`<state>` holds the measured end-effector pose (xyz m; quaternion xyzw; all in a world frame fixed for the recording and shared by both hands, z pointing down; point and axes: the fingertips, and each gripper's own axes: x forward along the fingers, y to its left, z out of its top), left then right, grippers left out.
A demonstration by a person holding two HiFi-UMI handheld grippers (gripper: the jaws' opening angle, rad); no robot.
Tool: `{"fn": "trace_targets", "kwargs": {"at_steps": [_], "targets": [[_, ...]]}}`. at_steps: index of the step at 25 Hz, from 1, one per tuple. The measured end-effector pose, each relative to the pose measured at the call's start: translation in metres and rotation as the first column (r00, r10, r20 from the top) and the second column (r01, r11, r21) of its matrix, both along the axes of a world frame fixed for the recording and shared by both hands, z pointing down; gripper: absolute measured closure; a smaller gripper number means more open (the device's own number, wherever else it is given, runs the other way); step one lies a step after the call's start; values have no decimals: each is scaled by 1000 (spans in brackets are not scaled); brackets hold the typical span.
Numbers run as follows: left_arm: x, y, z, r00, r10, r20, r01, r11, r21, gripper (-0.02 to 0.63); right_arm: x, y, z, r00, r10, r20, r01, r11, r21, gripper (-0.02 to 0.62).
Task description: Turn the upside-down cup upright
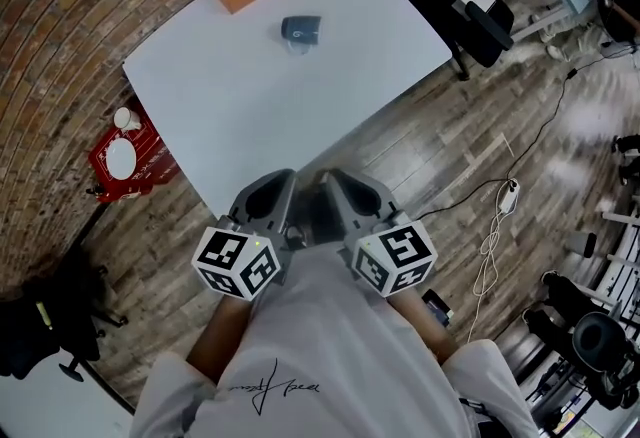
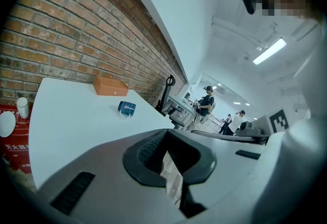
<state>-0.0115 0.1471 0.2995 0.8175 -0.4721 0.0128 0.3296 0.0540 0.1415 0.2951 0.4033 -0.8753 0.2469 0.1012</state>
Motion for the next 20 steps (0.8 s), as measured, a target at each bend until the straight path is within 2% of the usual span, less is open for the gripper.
{"fn": "trace_targets", "kwargs": {"at_steps": [10,20], "targets": [[11,-53,6,997,-60,48,61,998,-9,597,13,-54,9,998,-62,33,63,998,-25,574],[22,-93,12,990,-128,56,129,992,-8,597,34,-96,18,993,-102,52,104,994,-44,574]]}}
